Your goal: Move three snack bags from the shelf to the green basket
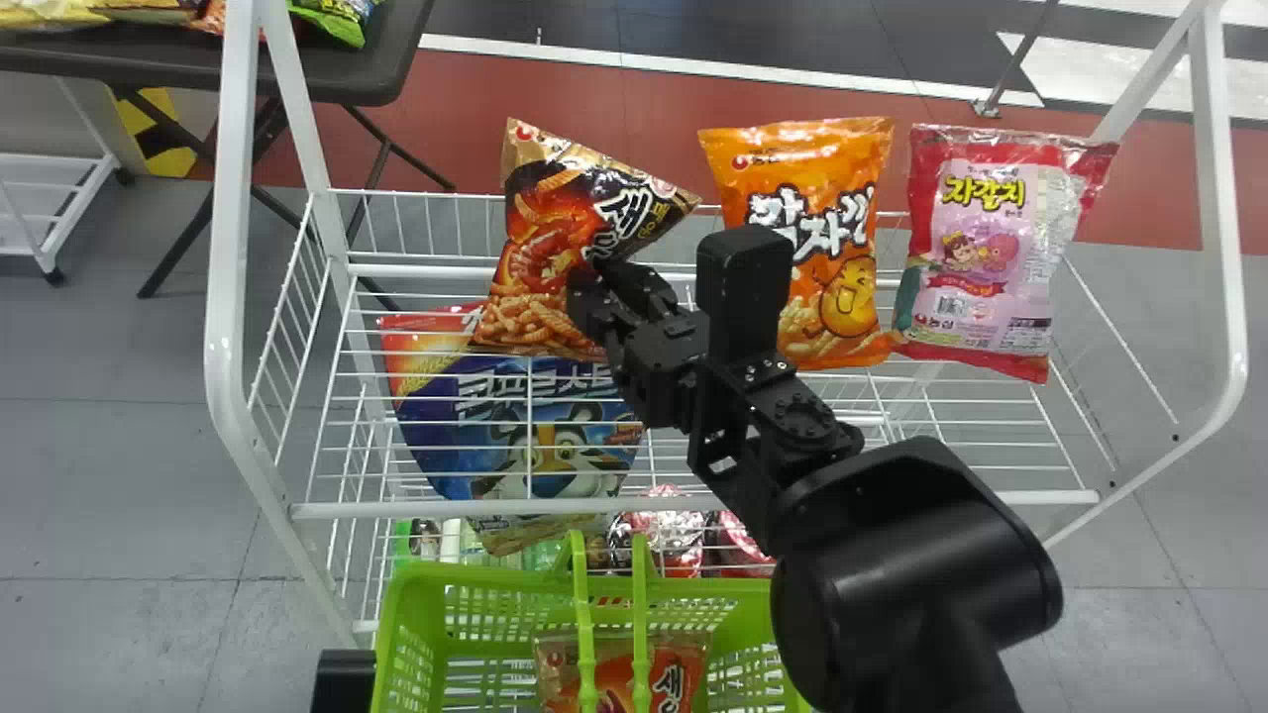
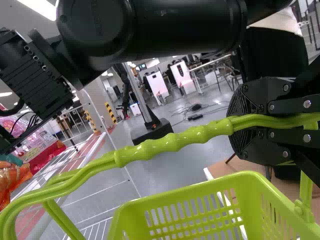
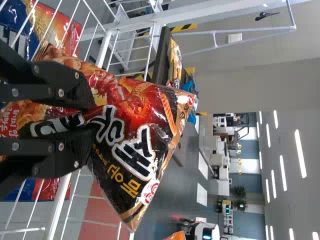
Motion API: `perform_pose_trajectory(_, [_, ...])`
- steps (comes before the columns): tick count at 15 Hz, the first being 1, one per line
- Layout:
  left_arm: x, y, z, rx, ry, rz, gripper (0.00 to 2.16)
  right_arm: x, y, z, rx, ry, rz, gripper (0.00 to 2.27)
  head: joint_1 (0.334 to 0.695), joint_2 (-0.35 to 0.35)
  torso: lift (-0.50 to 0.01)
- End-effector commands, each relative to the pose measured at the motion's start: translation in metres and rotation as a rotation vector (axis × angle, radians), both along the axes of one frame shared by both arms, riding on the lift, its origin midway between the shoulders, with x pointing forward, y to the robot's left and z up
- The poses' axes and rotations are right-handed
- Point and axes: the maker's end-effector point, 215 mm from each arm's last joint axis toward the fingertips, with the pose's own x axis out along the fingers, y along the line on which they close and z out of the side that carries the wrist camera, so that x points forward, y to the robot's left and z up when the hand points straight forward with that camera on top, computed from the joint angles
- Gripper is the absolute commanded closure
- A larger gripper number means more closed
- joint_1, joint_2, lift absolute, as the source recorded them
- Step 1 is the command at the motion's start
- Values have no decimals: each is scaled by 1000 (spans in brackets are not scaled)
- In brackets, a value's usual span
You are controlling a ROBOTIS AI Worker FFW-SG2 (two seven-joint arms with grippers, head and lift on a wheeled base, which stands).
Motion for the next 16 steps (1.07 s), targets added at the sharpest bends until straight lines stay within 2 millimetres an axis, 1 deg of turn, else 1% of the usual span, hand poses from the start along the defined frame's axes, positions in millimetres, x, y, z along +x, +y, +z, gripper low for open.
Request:
perform_pose_trajectory(1, [1, 0, 0, 0, -2, 2, 1720, -22, -8, 18, 3, -27, 11, 2243, 695, -148, -48])
perform_pose_trajectory(2, [1, 0, 0, 1, -2, 3, 1720, -39, -16, 29, -10, -40, 14, 2243, 695, -151, -48])
perform_pose_trajectory(3, [1, 0, 1, -1, -4, 4, 1720, -56, -29, 41, -24, -51, 8, 2243, 695, -155, -48])
perform_pose_trajectory(4, [1, 0, 1, -1, -4, 4, 1720, -71, -40, 54, -27, -65, 7, 2243, 695, -182, -48])
perform_pose_trajectory(5, [2, 0, 1, -1, -5, 4, 1720, -91, -54, 59, -17, -34, 7, 2243, 695, -203, -48])
perform_pose_trajectory(6, [2, 0, 1, -2, -4, 5, 1720, -111, -73, 58, -12, 14, 3, 2243, 695, -226, -48])
perform_pose_trajectory(8, [4, 0, 1, -3, -3, 13, 1720, -145, -103, 48, -38, 109, -3, 2243, 695, -275, -48])
perform_pose_trajectory(9, [6, 0, 1, -5, -3, 19, 1720, -165, -116, 35, -58, 187, -12, 2243, 695, -313, -48])
perform_pose_trajectory(10, [7, 0, 1, -5, -2, 24, 1720, -182, -123, 23, -65, 249, -8, 2243, 695, -350, -48])
perform_pose_trajectory(11, [6, -2, 2, -9, 1, 28, 1720, -204, -132, 3, -81, 342, -12, 2243, 695, -350, -48])
perform_pose_trajectory(12, [7, -2, 2, -8, -2, 30, 1720, -223, -136, -15, -76, 425, 3, 2243, 695, -350, -48])
perform_pose_trajectory(13, [7, -2, 2, -9, 0, 31, 1720, -238, -134, -26, -39, 494, 13, 2243, 695, -350, -48])
perform_pose_trajectory(15, [7, -3, 3, -10, -1, 33, 1720, -274, -130, -58, -7, 661, 31, 2243, 695, -350, -48])
perform_pose_trajectory(16, [7, -3, 3, -11, 0, 33, 1720, -286, -129, -68, -1, 715, 34, 2243, 695, -350, -48])
